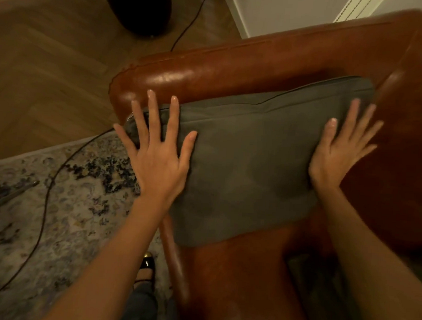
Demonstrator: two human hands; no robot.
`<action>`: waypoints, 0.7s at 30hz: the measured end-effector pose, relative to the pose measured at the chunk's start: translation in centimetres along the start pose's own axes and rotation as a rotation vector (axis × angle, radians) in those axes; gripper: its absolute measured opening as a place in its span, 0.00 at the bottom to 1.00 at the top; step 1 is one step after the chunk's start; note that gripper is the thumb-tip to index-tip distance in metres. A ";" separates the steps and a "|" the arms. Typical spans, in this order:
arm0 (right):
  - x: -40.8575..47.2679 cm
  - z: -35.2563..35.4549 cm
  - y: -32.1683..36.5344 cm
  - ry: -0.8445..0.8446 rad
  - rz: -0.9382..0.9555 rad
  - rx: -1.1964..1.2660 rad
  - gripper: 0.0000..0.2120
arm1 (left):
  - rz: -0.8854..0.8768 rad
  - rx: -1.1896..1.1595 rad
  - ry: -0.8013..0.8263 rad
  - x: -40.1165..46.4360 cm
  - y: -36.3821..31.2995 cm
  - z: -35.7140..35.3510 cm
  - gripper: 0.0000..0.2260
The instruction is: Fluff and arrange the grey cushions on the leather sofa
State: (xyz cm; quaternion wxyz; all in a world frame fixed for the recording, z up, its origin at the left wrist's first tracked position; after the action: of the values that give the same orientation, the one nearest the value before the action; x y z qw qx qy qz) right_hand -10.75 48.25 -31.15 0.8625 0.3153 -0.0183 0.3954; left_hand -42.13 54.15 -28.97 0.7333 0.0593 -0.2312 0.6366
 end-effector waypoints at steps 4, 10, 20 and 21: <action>-8.6 -1.3 -0.3 -0.004 -0.254 0.215 0.25 | -0.516 -0.063 0.067 -8.3 -2.5 -0.8 0.27; -10.7 -3.3 -1.2 0.055 -0.212 0.233 0.28 | -0.921 0.078 0.054 -10.4 2.1 -5.5 0.33; -10.3 -3.6 -2.6 0.108 -0.107 0.219 0.30 | -0.908 0.105 0.059 -10.8 1.9 -5.8 0.30; -10.5 -3.0 -2.9 0.114 -0.068 0.208 0.28 | -0.904 0.097 0.090 -10.9 1.8 -5.3 0.30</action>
State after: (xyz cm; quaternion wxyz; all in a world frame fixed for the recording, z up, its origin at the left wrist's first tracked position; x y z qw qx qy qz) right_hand -16.61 41.49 -38.07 0.8378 0.3804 0.0825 0.3829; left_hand -43.39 46.66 -38.56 0.9432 0.1609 -0.1199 0.2648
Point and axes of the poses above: each hand's wrist, its own x-axis towards the middle knuckle, its own z-axis out of the back of the hand, y = z × x, the point moved 3 cm from there along x, towards the middle knuckle, and after that the axes turned 3 degrees about z, right-handed, at the moved point
